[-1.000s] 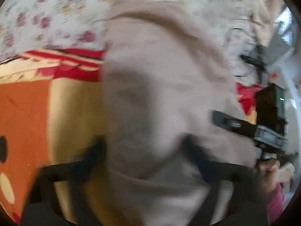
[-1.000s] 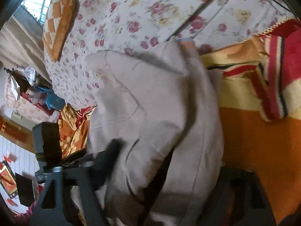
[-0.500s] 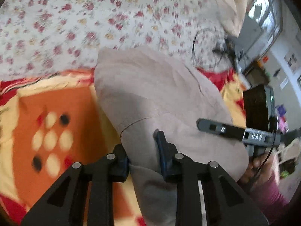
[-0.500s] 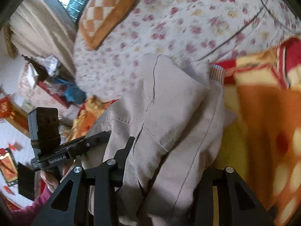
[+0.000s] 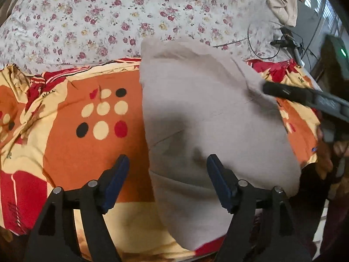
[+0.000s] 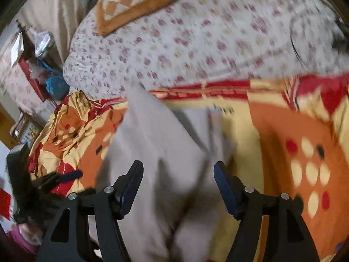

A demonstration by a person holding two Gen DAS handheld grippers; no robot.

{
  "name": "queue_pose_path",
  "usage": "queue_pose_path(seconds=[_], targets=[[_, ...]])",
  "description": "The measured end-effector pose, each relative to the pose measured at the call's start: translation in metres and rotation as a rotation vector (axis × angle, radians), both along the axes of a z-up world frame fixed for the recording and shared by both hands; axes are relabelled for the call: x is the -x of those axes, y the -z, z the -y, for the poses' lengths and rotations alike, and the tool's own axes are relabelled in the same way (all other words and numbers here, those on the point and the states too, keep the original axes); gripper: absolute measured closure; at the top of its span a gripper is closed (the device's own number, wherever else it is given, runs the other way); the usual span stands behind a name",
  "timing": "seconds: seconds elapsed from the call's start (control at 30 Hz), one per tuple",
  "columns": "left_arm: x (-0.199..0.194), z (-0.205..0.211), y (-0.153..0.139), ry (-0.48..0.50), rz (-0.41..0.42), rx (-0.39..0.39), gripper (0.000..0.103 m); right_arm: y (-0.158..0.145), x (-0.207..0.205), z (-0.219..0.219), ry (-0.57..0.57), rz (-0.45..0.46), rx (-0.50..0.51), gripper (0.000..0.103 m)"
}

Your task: Fold large clothes

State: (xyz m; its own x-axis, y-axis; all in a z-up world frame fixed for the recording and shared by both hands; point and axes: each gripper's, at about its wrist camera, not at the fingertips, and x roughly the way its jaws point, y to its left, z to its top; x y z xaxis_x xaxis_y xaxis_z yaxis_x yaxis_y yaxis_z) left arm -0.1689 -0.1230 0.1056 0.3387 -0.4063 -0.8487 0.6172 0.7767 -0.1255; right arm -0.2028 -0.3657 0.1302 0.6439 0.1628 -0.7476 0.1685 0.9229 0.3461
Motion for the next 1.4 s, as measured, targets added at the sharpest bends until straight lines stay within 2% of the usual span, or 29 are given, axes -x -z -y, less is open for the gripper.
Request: queue_pose_path(seconds=[0.1, 0.13, 0.17, 0.2, 0.23, 0.33, 0.4, 0.5, 0.73, 0.87, 1.03, 1.2, 1.4], targets=[[0.002, 0.004, 0.012, -0.021, -0.022, -0.023, 0.029, 0.006, -0.029, -0.018, -0.031, -0.013, 0.088, 0.036], [0.001, 0.006, 0.017, -0.022, -0.030, -0.034, 0.029, 0.010, -0.040, -0.027, -0.046, -0.026, 0.139, 0.044], [0.002, 0.008, 0.023, -0.022, -0.039, -0.047, 0.029, 0.017, -0.047, -0.032, -0.052, -0.048, 0.210, 0.055], [0.003, 0.009, 0.027, -0.023, -0.046, -0.058, 0.029, 0.023, -0.048, -0.033, -0.053, -0.057, 0.238, 0.085], [0.006, 0.009, 0.032, -0.024, -0.051, -0.070, 0.029, 0.028, -0.048, -0.032, -0.045, -0.057, 0.234, 0.095], [0.009, 0.007, 0.044, -0.024, -0.071, -0.066, 0.026, 0.039, -0.034, -0.014, 0.017, -0.038, 0.175, 0.100], [0.009, 0.004, 0.051, -0.049, -0.091, -0.038, 0.019, 0.044, -0.021, 0.001, 0.080, -0.037, 0.160, 0.101], [0.010, 0.006, 0.061, -0.067, -0.125, 0.000, 0.018, 0.065, -0.015, 0.016, 0.129, -0.076, 0.093, 0.102], [0.017, 0.012, 0.058, -0.048, -0.096, -0.044, 0.018, 0.060, -0.013, 0.005, 0.126, -0.073, 0.154, 0.100], [0.019, 0.010, 0.051, -0.054, -0.081, -0.045, 0.018, 0.045, -0.001, 0.003, 0.142, -0.056, 0.140, 0.089], [0.023, 0.005, 0.033, -0.079, -0.014, -0.012, 0.018, 0.024, 0.020, -0.005, 0.134, -0.043, 0.156, 0.065], [0.023, -0.001, 0.019, -0.116, 0.035, 0.019, 0.018, 0.012, 0.044, -0.021, 0.109, -0.044, 0.169, 0.064], [0.025, -0.007, 0.024, -0.130, 0.016, -0.006, 0.018, 0.019, 0.069, -0.039, 0.067, -0.059, 0.164, 0.063]])
